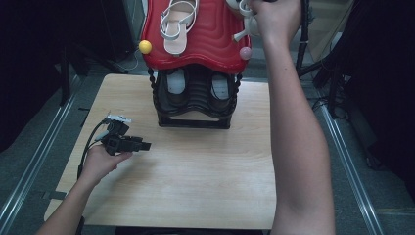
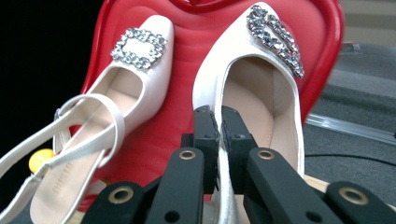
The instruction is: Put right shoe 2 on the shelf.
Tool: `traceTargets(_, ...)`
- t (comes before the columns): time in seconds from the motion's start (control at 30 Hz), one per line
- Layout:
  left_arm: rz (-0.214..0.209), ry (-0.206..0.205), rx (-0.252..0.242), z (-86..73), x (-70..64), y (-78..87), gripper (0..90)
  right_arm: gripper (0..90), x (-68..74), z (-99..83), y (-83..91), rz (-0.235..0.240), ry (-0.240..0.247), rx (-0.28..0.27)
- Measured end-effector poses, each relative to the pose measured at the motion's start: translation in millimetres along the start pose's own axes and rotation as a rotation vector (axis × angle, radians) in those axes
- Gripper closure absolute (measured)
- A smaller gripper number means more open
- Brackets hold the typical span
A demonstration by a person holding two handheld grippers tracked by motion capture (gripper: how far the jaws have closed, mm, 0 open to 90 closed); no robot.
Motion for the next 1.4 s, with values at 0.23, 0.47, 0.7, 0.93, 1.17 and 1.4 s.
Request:
traceTargets(0.23,-0.004,-0.01,0.006,0.3,-2.7,-1.1,45.4,88.4,9.0,2.8,-18.1,-0.038,0.025,-0.014)
traceTargets(0.47,-0.001,-0.012,0.008,0.3,-3.5,-0.8,45.4,88.4,20.1,-4.7,-31.9,-0.061,0.074,-0.025)
traceTargets(0.7,0.002,-0.007,0.007,0.3,-2.9,-0.8,45.4,88.2,27.9,-13.5,-48.6,-0.068,0.088,-0.012)
traceTargets(0.93,-0.001,-0.013,0.01,0.3,-3.7,-1.4,45.4,87.9,30.6,-18.6,-57.8,-0.049,0.045,0.003)
traceTargets(1.17,0.001,-0.014,0.012,0.5,-4.5,-1.9,45.4,86.9,36.3,-22.6,-61.1,-0.037,0.052,0.006)
traceTargets(1.4,0.001,-0.016,0.014,0.5,-4.8,-2.3,45.4,80.5,37.5,-20.8,-56.5,-0.028,0.075,-0.031)
Point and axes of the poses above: each handheld gripper's, and its own axes: y roughly backward along the jaws, z roughly out of its top, x roughly to its left, the point moved 2 cm from there along -y, roughly forward along the jaws, and after that the axes turned 13 degrees about x, right-handed, at the moved point
